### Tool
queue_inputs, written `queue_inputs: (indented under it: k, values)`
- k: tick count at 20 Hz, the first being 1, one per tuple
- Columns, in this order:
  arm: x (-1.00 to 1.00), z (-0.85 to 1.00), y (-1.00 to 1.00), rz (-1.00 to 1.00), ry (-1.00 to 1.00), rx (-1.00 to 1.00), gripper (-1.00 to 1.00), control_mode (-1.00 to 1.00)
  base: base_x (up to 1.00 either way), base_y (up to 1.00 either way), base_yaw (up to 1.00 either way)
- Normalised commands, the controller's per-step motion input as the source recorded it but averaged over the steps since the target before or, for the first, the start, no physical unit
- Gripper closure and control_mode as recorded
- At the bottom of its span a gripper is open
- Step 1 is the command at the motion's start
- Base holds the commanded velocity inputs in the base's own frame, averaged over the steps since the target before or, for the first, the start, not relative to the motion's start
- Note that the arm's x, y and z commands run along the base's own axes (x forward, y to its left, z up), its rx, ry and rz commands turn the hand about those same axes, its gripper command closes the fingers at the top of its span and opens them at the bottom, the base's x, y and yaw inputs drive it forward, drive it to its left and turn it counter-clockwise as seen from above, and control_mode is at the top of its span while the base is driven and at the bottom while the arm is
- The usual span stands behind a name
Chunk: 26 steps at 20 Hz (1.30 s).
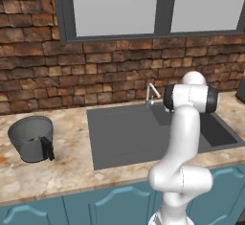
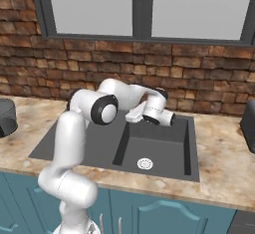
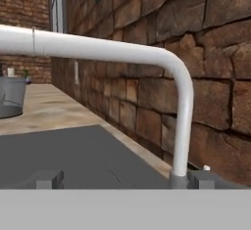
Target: Turn on the sink faucet and place the jug under the water for a few seconds to fill it up.
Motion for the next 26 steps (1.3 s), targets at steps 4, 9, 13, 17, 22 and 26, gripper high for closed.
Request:
queue_inputs:
  k: [4, 9, 13, 17, 22, 26]
  values:
    - [0.38, -0.07, 0.02, 0.00, 0.01, 0.00, -1.00, -1.00, 0.00, 0.00, 0.00]
    - [0.39, -0.17, 0.05, 0.00, 0.00, 0.00, -1.00, -1.00, 0.00, 0.00, 0.00]
    - [0.38, -0.26, 0.00, 0.00, 0.00, 0.00, -1.00, -1.00, 0.00, 0.00, 0.00]
    - [0.37, -0.26, 0.00, 0.00, 0.00, 0.00, -1.00, -1.00, 0.00, 0.00, 0.00]
    - [0.37, -0.17, 0.00, 0.00, 0.00, 0.00, -1.00, -1.00, 0.00, 0.00, 0.00]
    - [0.38, -0.10, 0.00, 0.00, 0.00, 0.00, -1.00, -1.00, 0.00, 0.00, 0.00]
